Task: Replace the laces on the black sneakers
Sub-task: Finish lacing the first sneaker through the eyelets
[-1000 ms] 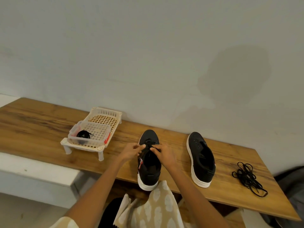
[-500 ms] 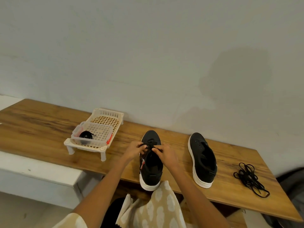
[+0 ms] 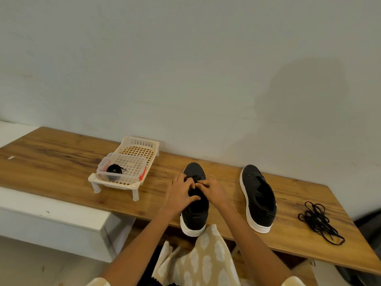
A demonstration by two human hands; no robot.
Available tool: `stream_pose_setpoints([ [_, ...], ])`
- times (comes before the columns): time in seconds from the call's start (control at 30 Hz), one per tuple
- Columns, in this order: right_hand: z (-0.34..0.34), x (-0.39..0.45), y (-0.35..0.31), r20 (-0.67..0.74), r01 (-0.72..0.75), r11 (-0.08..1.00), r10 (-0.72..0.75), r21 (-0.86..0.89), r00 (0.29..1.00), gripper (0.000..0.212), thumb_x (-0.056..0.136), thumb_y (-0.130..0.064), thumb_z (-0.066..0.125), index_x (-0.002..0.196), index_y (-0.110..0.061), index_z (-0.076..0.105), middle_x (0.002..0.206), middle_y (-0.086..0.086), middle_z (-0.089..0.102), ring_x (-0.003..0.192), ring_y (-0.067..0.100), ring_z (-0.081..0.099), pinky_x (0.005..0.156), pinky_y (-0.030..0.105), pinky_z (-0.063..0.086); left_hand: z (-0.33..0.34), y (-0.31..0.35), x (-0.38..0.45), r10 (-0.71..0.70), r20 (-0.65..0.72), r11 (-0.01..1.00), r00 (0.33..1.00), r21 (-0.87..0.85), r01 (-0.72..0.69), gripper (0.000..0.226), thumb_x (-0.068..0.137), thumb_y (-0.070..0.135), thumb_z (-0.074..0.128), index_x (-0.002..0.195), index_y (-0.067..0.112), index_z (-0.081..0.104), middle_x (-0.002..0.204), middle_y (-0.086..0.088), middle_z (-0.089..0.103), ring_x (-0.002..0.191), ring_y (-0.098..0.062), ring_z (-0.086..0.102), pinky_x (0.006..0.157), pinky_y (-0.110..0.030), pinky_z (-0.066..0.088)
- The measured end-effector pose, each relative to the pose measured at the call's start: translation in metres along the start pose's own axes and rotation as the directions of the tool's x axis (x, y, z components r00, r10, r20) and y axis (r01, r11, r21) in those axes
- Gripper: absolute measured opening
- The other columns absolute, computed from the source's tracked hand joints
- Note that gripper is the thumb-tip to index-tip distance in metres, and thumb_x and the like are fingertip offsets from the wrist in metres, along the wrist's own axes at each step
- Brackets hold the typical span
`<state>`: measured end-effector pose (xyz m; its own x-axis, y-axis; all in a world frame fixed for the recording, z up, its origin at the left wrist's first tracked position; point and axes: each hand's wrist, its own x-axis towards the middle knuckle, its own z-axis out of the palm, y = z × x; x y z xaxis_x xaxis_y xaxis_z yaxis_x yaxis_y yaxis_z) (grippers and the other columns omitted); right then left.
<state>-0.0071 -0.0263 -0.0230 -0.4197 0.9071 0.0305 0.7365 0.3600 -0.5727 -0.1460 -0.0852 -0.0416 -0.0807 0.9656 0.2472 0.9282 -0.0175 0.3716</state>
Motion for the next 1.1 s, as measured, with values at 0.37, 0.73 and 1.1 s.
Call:
stream_pose_setpoints([
  [0.37, -0.001, 0.0, 0.002, -0.008, -0.016, 0.999, 0.016, 0.048, 1.0, 0.029, 0.093, -0.039, 0.054, 0.113, -0.026, 0.069, 0.113, -0.007, 0.069, 0.1, 0.01, 0.062, 0.075, 0.026, 0.048, -0.02, -0.006, 0.021, 0.007, 0.085, 0.987, 0.996, -0.162, 0.007, 0.017, 0.089, 0.029, 0.059, 0.098, 0.021, 0.071, 0.095, 0.005, 0.07, 0.083, -0.009, 0.062, 0.074, -0.029, 0.052],
  [0.73, 0.005, 0.003, 0.007, -0.014, -0.015, 0.998, 0.015, 0.058, 1.0, 0.03, 0.092, -0.037, 0.057, 0.116, -0.023, 0.069, 0.115, -0.005, 0.068, 0.106, 0.012, 0.061, 0.083, 0.024, 0.047, -0.019, -0.028, 0.023, 0.073, 0.252, 0.964, 0.965, -0.265, -0.004, 0.005, 0.095, 0.016, 0.051, 0.095, 0.017, 0.056, 0.095, 0.005, 0.053, 0.088, -0.011, 0.052, 0.067, -0.014, 0.037],
  [1.1, -0.008, -0.006, 0.006, -0.118, 0.005, 0.999, 0.0, 0.036, 0.993, 0.041, 0.087, -0.038, 0.063, 0.125, -0.023, 0.058, 0.115, -0.004, 0.052, 0.107, 0.012, 0.049, 0.083, 0.023, 0.041, -0.018, -0.018, 0.034, 0.015, 0.206, 0.878, 0.978, -0.471, 0.086, 0.048, 0.086, 0.019, 0.067, 0.131, 0.017, 0.051, 0.127, -0.001, 0.057, 0.119, -0.015, 0.051, 0.097, -0.026, 0.042],
])
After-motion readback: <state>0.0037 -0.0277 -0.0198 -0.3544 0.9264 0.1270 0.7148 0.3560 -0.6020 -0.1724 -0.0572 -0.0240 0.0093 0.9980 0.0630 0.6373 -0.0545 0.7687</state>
